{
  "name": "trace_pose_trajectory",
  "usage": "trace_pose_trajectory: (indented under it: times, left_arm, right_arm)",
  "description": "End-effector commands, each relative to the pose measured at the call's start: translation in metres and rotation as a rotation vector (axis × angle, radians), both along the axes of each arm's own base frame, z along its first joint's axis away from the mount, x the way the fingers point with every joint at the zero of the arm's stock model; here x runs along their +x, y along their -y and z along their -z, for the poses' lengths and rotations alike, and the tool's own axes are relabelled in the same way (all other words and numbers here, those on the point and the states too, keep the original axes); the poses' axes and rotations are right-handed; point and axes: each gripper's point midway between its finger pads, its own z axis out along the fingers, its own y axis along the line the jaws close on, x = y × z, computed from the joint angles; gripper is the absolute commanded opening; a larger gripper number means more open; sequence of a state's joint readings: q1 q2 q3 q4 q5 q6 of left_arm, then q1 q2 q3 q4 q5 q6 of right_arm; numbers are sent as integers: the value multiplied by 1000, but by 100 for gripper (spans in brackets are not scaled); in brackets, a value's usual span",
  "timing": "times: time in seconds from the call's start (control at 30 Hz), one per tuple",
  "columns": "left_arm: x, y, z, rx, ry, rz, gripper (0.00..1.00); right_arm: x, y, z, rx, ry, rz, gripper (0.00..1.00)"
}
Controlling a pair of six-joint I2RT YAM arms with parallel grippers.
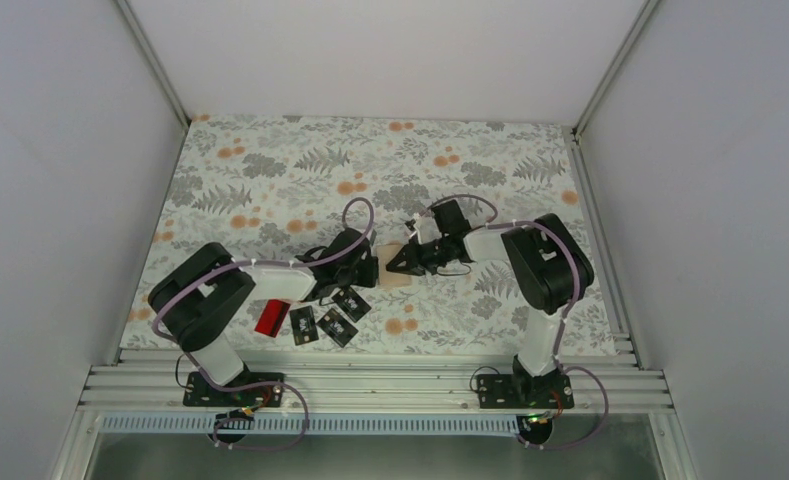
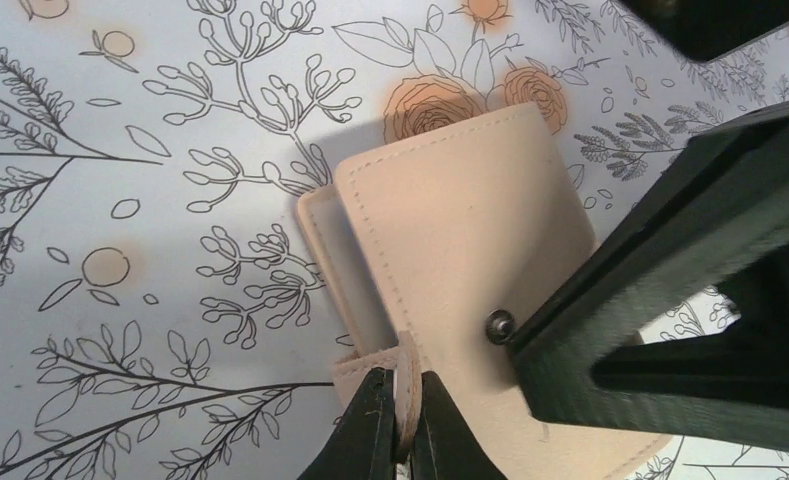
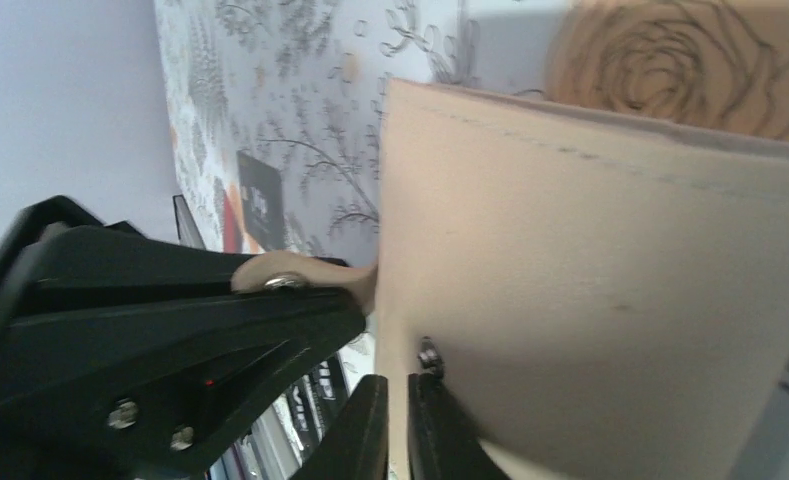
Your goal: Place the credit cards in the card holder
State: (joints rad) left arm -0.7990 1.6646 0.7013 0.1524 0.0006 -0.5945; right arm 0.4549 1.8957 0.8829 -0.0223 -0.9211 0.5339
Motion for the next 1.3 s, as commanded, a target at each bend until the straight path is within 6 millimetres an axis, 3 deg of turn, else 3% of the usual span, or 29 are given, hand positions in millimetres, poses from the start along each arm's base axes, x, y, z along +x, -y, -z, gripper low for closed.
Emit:
trace_pose_trajectory:
  times: [0.0, 0.17, 0.43, 0.63, 0.73, 0.87, 1.03, 1.27]
  left_arm:
    - [7, 7, -15, -14, 27, 19, 3]
    - [3, 7, -26, -34, 9, 8, 5]
    - [5, 10, -62, -68, 8, 11, 35]
    - [22, -15, -98, -89, -20, -33, 36]
    - [34, -24, -107, -73, -36, -6, 36]
    - [50, -22, -97, -83, -69, 57, 26]
    - [59, 6, -74, -204, -164, 222, 10]
    - [53, 37, -45, -311, -289, 385, 7]
  right_arm:
    - [5, 7, 24, -75, 11, 21, 6]
    - [5, 17, 38, -155, 11, 42, 5]
    - [0, 24, 51, -204, -11, 45, 5]
    - [-2, 24, 51, -197, -9, 37, 5]
    - [-2, 23, 49, -191, -6, 34, 5]
    - [0, 22, 46, -184, 0, 34, 5]
    - [2, 21, 39, -180, 15, 34, 5]
    - [2, 22, 33, -183, 23, 37, 5]
